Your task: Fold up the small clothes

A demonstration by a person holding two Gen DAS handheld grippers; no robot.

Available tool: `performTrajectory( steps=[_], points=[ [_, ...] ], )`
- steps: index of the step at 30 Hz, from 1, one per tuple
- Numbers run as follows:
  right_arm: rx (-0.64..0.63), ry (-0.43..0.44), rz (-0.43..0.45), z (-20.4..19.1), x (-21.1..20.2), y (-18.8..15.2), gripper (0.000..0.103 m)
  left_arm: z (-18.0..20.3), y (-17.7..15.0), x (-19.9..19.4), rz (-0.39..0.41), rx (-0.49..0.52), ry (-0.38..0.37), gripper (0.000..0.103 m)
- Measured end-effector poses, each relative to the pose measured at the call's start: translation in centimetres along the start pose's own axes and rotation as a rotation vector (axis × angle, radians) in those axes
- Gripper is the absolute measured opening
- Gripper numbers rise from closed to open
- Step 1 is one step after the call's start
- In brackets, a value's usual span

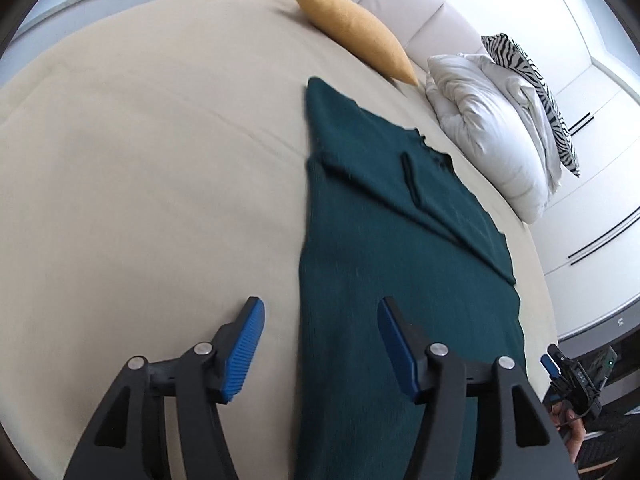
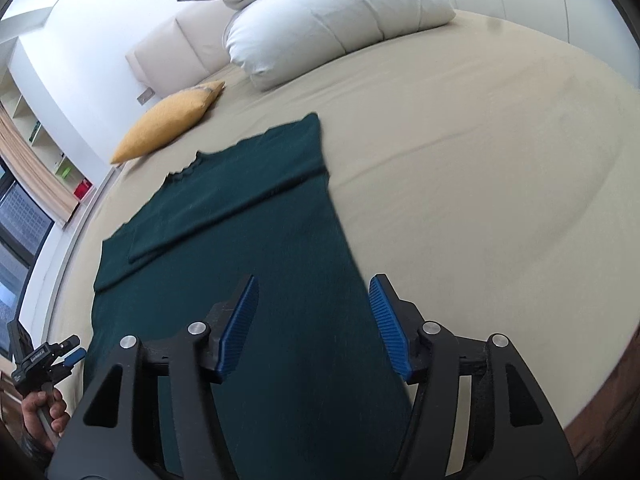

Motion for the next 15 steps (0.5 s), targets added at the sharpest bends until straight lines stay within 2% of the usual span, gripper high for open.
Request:
performTrajectory(
  steps=[7,15],
  points=[
    [0.020,-0.011,-0.063,1.4,-2.2,-3.2,0.056,-0.9,-3.5,-1.6,-0.040,0.004,-0.002,0.063],
    [-0.027,0.009,-0.156,3.6,-5.0,-6.3,0.061,-1.3,-5.9,-3.1,-0.082,0.043,-0.014,0.067]
  ],
)
Point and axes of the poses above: each gripper's, at about its wrist camera, not at the fingertips, and x roughly the way its jaws point, z to its right, y to its top, the point moved 6 cm from there along x, roughly the way its jaws point, and after that the axes turned 1 degree about -x, right-handed, at the moved point
